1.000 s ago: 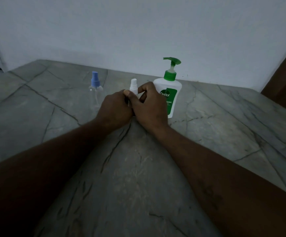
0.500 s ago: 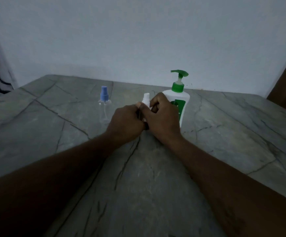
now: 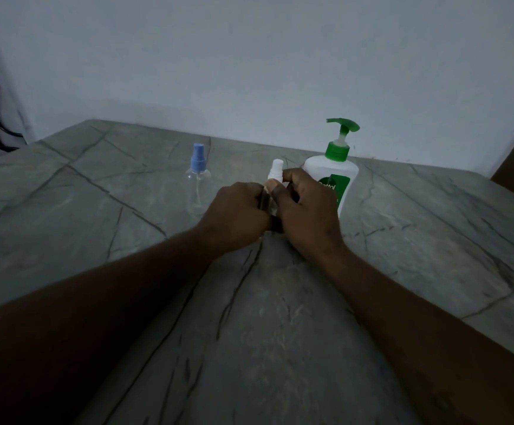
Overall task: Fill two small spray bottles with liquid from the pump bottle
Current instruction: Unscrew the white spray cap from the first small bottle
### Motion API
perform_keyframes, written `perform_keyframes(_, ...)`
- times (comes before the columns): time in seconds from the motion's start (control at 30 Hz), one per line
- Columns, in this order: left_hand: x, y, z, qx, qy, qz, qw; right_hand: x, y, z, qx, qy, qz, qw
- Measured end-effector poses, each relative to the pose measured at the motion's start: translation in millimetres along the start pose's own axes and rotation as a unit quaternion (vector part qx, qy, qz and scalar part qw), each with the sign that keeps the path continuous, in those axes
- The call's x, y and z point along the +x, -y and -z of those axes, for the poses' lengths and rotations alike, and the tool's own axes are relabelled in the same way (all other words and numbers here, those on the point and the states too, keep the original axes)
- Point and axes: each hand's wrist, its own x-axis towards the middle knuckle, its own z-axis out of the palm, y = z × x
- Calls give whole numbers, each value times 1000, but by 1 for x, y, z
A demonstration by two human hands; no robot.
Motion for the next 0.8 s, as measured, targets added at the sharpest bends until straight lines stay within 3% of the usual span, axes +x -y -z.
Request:
perform_keyframes(0.3,-4,-5,-6,26,25,-2,999,-4,4,8,-18,-80,-14,997)
perform_keyframes(0.63,-7,-8,-3,4,36,0,999,-5,-1,15,41,-21,28,999)
perform_keyframes(0.8,-7,-9,-3,21,44,6,999,-4,1,13,9,-59,13,998)
